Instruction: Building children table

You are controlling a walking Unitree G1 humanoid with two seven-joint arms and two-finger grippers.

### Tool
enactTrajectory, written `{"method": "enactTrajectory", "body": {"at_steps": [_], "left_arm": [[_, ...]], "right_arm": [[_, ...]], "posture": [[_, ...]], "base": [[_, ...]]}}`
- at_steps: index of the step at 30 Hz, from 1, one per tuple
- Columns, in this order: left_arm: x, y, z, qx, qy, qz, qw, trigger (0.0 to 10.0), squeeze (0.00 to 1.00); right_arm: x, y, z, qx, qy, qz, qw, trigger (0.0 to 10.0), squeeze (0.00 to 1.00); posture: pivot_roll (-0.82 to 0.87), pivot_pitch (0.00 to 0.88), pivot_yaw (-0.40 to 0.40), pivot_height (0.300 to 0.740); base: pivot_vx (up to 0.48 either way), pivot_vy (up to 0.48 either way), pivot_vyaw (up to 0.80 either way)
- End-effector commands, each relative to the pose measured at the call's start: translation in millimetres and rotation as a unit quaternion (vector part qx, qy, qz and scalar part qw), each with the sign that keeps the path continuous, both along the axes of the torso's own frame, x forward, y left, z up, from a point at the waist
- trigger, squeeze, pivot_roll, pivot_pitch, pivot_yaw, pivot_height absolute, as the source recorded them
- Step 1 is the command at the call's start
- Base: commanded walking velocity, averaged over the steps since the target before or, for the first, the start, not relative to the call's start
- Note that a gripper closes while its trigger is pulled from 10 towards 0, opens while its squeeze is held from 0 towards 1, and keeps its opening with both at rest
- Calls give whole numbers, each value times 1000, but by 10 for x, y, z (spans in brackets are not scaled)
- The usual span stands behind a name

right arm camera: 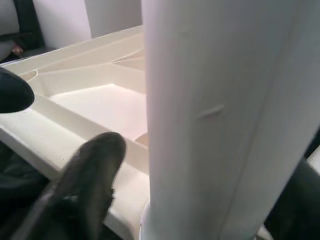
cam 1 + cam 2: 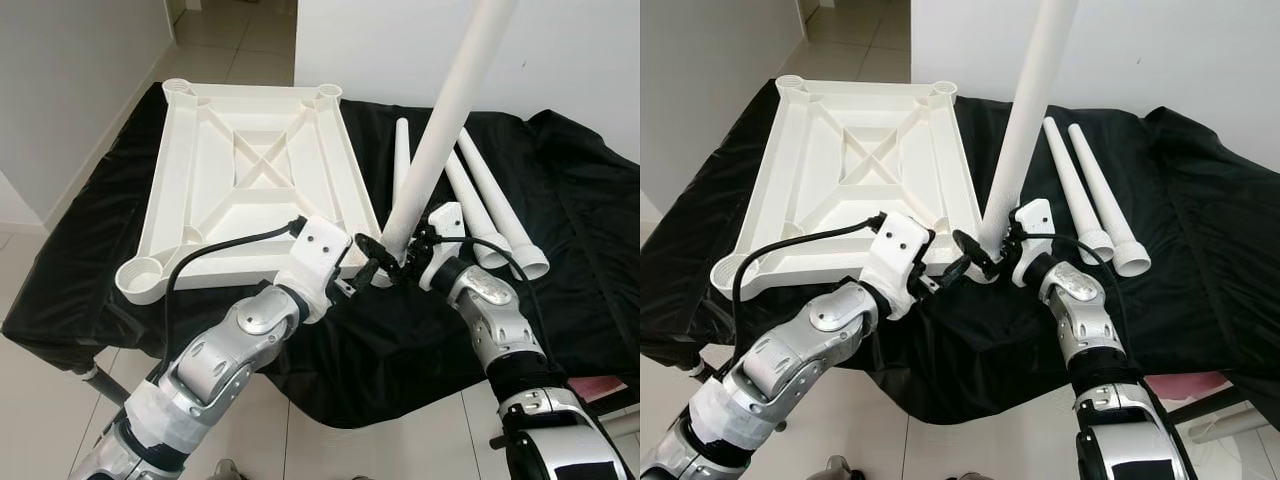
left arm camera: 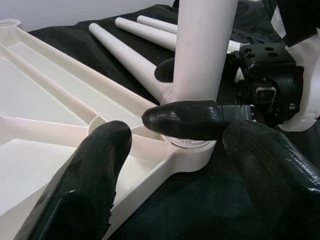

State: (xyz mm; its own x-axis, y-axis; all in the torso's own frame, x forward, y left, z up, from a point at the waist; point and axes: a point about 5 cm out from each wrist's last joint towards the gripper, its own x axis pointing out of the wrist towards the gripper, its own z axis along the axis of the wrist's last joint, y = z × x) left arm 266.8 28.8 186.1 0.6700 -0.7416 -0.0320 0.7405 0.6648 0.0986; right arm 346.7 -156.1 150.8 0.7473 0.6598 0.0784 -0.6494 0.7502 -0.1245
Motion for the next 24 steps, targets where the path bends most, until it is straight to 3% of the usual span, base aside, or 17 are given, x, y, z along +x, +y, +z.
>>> {"method": "enactTrajectory", "body": {"at_steps": [1, 2, 3, 12, 13, 20, 24], "left_arm": [[-84, -76, -36, 14, 6, -103, 995, 10000, 0], [-84, -76, -36, 14, 6, -103, 995, 10000, 0], [-90, -74, -66, 21, 9, -104, 994, 10000, 0], [-111, -64, -123, 35, 13, -105, 994, 10000, 0], [-112, -62, -127, 36, 13, -105, 994, 10000, 0], [-105, -53, -134, 38, 13, -104, 994, 10000, 0], [-118, -63, -143, 41, 12, -108, 993, 10000, 0]], "right_arm": [[29, -42, 10, -11, -4, -1, 1000, 4588, 0], [29, -42, 10, -11, -4, -1, 1000, 4588, 0], [43, -65, -21, -18, 2, -6, 1000, 0, 0], [55, -127, -115, -19, 22, -19, 999, 0, 0], [55, -138, -130, -13, 26, -27, 999, 10000, 0], [76, -150, -167, 2, 37, -65, 997, 10000, 0], [92, -63, -160, 27, 43, -98, 994, 10000, 0]], "posture": [[33, 48, -61, 740], [33, 48, -61, 740], [40, 40, -65, 740], [46, 28, -68, 740], [46, 28, -69, 740], [46, 21, -65, 740], [42, 15, -64, 740]], "base": [[0, 0, 0], [0, 0, 0], [0, 0, 0], [0, 0, 0], [0, 0, 0], [0, 0, 0], [0, 0, 0]]}}
